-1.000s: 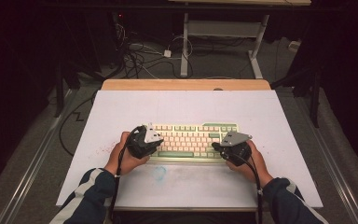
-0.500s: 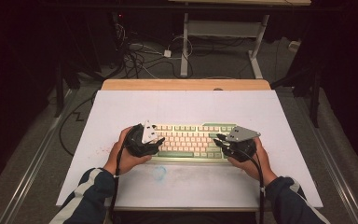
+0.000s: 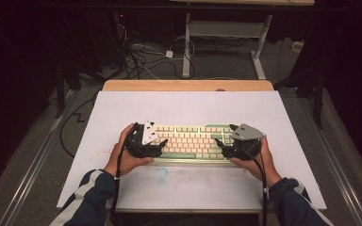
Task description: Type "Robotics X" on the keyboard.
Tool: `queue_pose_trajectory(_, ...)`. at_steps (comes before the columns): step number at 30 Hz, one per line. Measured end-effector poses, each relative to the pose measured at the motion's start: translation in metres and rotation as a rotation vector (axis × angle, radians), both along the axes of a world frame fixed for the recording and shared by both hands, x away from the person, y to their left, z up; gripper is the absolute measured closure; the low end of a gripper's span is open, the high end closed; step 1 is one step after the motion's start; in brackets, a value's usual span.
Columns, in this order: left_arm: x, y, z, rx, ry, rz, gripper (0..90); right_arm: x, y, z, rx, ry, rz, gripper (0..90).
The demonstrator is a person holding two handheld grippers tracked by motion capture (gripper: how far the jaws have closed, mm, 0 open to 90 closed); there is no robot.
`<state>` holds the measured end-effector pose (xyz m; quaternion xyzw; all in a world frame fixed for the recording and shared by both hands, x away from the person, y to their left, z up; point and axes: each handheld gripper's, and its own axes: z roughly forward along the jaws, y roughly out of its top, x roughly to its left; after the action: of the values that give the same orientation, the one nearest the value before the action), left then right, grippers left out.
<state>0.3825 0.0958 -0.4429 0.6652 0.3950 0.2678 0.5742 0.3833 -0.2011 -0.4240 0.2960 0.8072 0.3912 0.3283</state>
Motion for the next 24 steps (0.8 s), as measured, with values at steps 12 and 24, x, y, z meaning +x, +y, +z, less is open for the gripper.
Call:
queue_pose_trajectory(12,-0.005,0.0,0.003,-0.016,0.002,-0.032,18.7,0.0,0.0,0.001,0.022,-0.033,-0.071,19.4)
queue_pose_trajectory(24,-0.017,0.002,0.011,-0.024,-0.033,-0.008,18.4,-0.014,-0.001,0.011,0.041,-0.078,-0.065,20.5)
